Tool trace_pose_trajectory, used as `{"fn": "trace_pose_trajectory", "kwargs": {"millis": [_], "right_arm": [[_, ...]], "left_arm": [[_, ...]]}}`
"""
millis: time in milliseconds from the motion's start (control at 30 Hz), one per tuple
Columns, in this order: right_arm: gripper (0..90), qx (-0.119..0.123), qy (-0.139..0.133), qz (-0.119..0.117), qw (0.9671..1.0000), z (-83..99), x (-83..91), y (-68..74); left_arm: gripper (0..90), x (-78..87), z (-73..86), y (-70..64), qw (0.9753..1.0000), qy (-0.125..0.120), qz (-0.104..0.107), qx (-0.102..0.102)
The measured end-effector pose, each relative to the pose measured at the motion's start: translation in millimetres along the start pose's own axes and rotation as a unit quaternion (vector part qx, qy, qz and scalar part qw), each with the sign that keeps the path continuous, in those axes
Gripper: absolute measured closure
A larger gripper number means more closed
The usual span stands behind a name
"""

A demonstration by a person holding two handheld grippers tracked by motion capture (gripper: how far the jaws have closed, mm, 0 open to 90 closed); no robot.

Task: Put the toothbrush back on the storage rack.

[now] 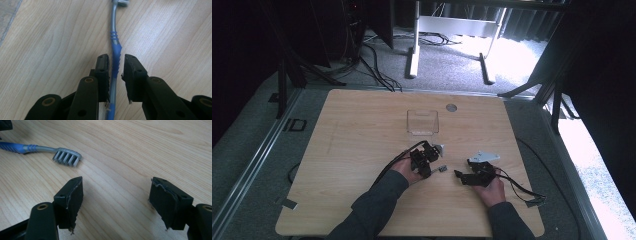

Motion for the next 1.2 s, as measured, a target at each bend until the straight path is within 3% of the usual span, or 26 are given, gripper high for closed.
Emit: {"fn": "trace_pose_trajectory", "kwargs": {"millis": [1200], "right_arm": [[26.9,0.0,0.0,0.0,1.0,0.0,0.0,0.0]], "left_arm": [[80.9,-18.3,-0.6,-2.0,0.9995,0.031,0.005,-0.007]]}}
Point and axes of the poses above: each handheld gripper's, and its own axes: x roughly backward along the jaws, z roughly out of its underside, y roughly to its left, the point moved 8 cm from there along -x, roughly forward along the jaws, and after that the axes turned 14 degrees about -x, right-handed, at the moved point
